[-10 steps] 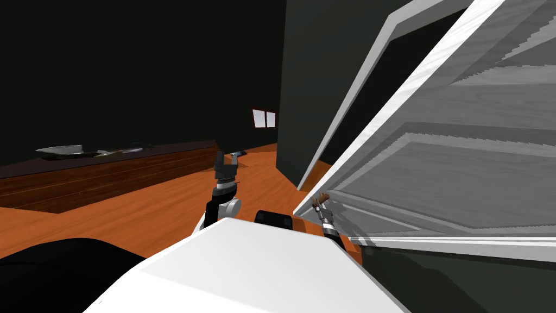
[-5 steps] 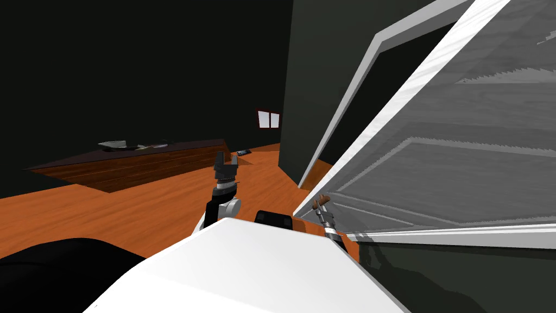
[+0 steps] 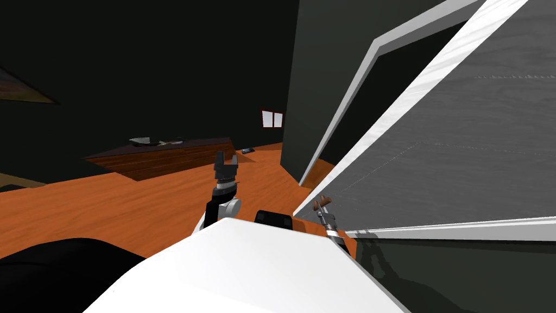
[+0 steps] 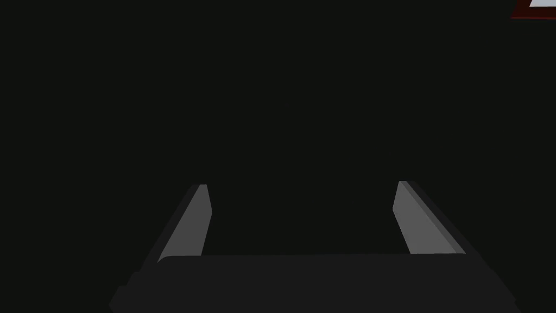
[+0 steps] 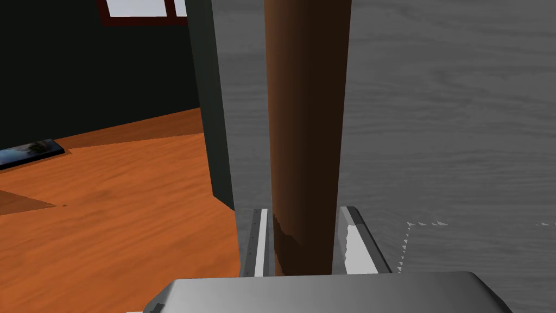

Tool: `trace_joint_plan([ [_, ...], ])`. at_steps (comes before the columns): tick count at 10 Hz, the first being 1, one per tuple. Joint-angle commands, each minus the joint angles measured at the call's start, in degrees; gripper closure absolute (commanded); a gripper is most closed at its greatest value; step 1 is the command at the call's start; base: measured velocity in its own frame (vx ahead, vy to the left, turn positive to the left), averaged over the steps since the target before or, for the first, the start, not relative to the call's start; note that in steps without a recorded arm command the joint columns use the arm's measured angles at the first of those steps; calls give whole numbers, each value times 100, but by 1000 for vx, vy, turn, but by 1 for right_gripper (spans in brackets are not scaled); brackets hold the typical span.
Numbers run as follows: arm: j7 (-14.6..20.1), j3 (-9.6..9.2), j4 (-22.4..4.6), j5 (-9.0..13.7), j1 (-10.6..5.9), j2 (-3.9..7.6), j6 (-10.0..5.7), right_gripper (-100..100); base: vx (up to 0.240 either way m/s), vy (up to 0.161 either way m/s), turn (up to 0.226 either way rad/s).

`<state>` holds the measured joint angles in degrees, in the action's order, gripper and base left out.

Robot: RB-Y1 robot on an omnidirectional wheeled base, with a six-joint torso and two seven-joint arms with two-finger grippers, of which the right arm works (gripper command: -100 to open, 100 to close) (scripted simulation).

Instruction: Pull the door open

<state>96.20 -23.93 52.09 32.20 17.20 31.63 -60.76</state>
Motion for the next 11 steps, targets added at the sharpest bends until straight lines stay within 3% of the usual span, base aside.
trace_joint_plan([
  [1, 109, -108, -98, -62, 40, 45, -150, 100, -221, -68, 149],
  [5, 292, -258, -248, -153, 86, 156, -416, 100, -229, -70, 142],
  [6, 261, -234, -228, -139, 65, 137, -366, 100, -87, -33, 28],
  [11, 437, -363, -442, -223, 24, 214, -587, 100, -195, -52, 138],
])
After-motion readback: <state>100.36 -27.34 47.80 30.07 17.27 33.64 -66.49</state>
